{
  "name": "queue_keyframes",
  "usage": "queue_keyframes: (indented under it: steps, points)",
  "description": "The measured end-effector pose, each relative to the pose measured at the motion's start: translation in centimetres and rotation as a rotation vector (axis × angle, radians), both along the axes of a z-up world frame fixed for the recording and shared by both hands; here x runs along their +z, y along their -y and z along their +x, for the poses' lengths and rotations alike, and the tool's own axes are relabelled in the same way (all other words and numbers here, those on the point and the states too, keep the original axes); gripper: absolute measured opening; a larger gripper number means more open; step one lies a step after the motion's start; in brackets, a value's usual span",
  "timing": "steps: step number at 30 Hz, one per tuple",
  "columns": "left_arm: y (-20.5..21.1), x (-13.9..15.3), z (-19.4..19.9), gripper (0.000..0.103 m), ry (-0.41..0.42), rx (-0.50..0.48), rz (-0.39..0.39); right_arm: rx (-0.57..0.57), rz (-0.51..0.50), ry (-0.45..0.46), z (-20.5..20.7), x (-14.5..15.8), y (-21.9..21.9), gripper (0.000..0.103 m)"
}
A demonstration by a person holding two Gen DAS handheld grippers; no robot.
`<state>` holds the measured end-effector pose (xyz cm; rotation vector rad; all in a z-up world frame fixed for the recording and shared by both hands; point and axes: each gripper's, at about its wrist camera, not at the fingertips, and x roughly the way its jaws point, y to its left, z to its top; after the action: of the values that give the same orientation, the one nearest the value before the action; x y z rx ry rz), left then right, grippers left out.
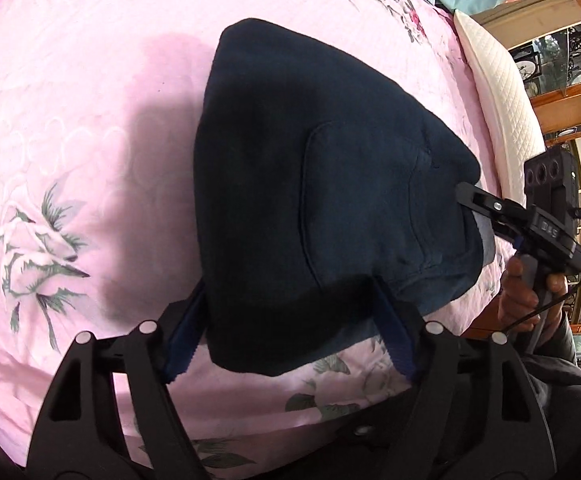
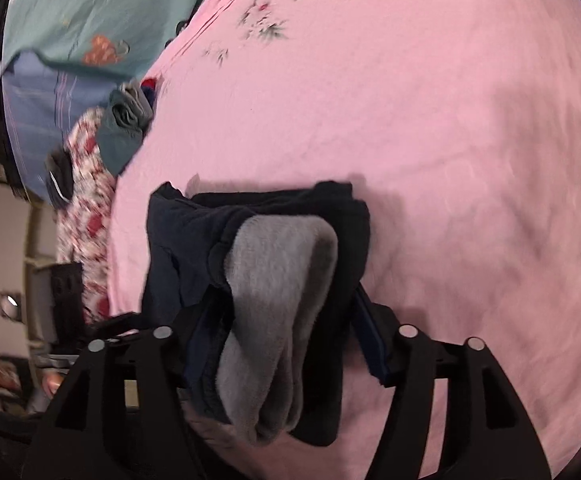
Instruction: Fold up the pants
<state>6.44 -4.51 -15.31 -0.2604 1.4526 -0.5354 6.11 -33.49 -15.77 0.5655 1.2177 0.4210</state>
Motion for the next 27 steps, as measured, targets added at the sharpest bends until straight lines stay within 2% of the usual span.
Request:
queue_keyframes:
  steps: [2,4,5,6,7,9,11,18,21,27]
  points:
    - [-0.1,0.0,-0.2,0.077,0.011,-0.002,0.008,0.002,-0.002,0.004,0.5,-0.4,0.1,0.07]
    - [0.0,0.0,-0.4,0.076,0.023,-0.002,0.023,-0.013,0.044,0.01,0.7,-1.0,0.4,0.073]
    - [0.1,0.0,-0.5,0.076,0.03,-0.004,0.032,-0.02,0.057,0.012,0.6,-1.1,0.6,0.072]
    - [0.2,0.1,-0.6,0.075,0.04,-0.008,0.043,-0.028,0.063,0.011,0.5,-1.1,0.7,0.062]
    - [0.3,0.3,-0.7,0.074,0.055,-0.015,0.056,-0.023,0.073,0.007,0.4,-1.1,0.7,0.059]
    - [0.7,0.9,-0.9,0.067,0.09,-0.034,0.078,-0.019,0.072,0.021,0.0,-0.5,0.6,0.049]
    - [1.1,1.6,-1.3,0.062,0.133,-0.06,0.108,-0.006,0.05,0.043,-0.4,0.3,0.2,0.045]
    - [1.7,3.8,-2.6,0.037,0.259,-0.121,0.203,0.014,-0.003,0.118,-1.2,3.0,-0.8,0.036]
    - [1.3,4.1,-2.3,0.032,0.264,-0.103,0.196,0.04,-0.039,0.16,-1.3,4.3,-1.6,0.035]
    - [0.3,5.3,-2.0,0.029,0.3,-0.074,0.184,0.076,-0.09,0.238,-0.7,6.8,-3.1,0.034]
